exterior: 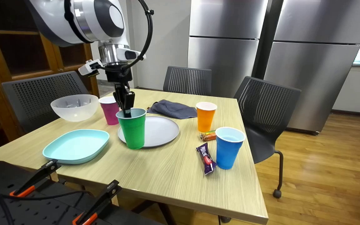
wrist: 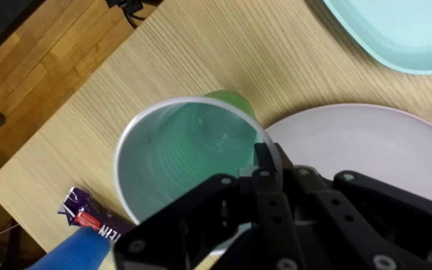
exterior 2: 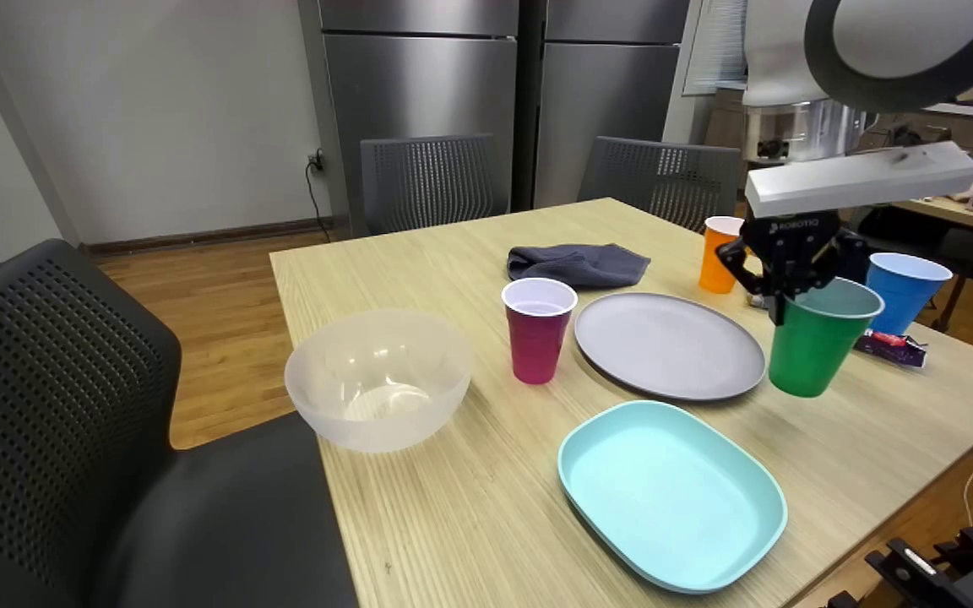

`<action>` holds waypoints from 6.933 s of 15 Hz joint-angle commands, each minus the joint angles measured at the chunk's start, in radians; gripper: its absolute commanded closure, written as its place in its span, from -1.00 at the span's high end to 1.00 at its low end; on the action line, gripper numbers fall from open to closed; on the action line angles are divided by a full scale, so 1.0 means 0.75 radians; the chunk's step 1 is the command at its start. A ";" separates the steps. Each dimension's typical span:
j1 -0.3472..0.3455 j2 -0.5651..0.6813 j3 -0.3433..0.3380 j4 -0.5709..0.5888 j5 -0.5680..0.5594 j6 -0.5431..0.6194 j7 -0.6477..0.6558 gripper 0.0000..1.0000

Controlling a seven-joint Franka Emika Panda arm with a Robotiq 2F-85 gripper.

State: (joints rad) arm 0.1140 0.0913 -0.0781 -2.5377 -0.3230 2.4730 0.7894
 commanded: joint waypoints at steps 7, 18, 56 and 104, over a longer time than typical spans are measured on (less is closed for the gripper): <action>-0.017 0.061 0.077 0.278 0.169 -0.073 -0.064 -0.98; 0.002 0.410 0.062 0.817 0.178 -0.243 -0.240 -0.98; 0.035 0.749 0.036 1.202 0.244 -0.404 -0.541 0.77; 0.046 0.446 0.167 0.774 0.392 -0.238 -0.704 1.00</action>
State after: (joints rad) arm 0.1346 0.4217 0.0482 -1.9521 -0.0260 2.2706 0.2555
